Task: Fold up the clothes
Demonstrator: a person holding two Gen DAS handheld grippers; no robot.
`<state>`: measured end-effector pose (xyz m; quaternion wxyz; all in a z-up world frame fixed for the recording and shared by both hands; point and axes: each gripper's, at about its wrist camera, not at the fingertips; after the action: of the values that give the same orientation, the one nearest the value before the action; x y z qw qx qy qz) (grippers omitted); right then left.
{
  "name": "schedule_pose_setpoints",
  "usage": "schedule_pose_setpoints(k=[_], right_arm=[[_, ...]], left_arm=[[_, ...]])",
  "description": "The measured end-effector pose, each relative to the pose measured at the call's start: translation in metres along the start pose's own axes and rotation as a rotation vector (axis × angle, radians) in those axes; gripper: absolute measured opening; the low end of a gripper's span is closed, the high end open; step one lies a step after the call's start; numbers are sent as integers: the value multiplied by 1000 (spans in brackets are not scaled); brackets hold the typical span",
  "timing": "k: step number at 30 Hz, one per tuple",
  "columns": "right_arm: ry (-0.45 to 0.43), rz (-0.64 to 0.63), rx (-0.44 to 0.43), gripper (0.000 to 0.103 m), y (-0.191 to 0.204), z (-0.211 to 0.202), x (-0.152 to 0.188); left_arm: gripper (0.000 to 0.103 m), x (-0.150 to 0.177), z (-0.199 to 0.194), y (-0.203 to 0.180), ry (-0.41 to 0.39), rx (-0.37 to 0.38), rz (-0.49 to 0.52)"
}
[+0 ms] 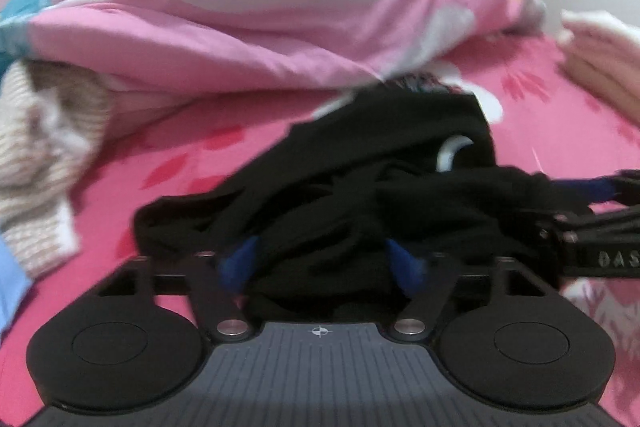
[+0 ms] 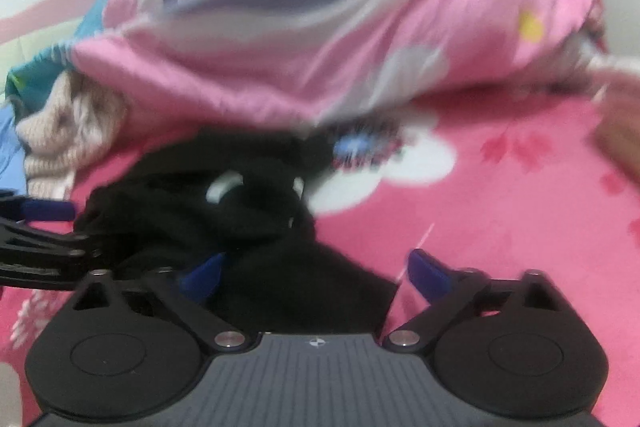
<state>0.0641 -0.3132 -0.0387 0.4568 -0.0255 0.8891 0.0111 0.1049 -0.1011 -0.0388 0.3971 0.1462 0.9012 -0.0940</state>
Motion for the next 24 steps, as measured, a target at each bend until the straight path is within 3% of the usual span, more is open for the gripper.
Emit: schedule_pose_setpoints(k=[1,2,3,4,5,7,14,18,24], right_arm=[[25,11,-30,66,-3,6,2],[22,36,-51,58,-5,3,4],[18,61,-72,49,-6,-1,6],[4,66,-81,27,-7,-8,7],[-3,80,-98,22,-7,-14,8],[-19,104,-135,15,-8,-27,9],[-83,45,-246,12,13,-110,20],[-91,18,-343,12,26,-166,32],[-13,17,-499,12,42,-215,65]], left_arm=[[52,2,-4,-1,-8,8,3],[38,4,-8,-3,-17,17,5],[33,6,-13,-3,-22,19,6],[22,8,-18,-4,-26,20,9],[14,10,-24,-4,-30,20,11],[11,13,-34,-4,-37,21,17],[9,36,-110,5,-73,106,65],[8,58,-151,18,-17,153,69],[7,89,-166,31,91,217,20]])
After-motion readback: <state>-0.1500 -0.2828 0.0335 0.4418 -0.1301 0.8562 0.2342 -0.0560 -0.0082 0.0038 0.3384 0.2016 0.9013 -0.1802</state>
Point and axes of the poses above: each gripper's, at about its wrist camera, not at the fingertips, and z roughly the way its jaws point, y to its left, x to its underside, and after that the axes turned 12 degrees about -z, right-handed
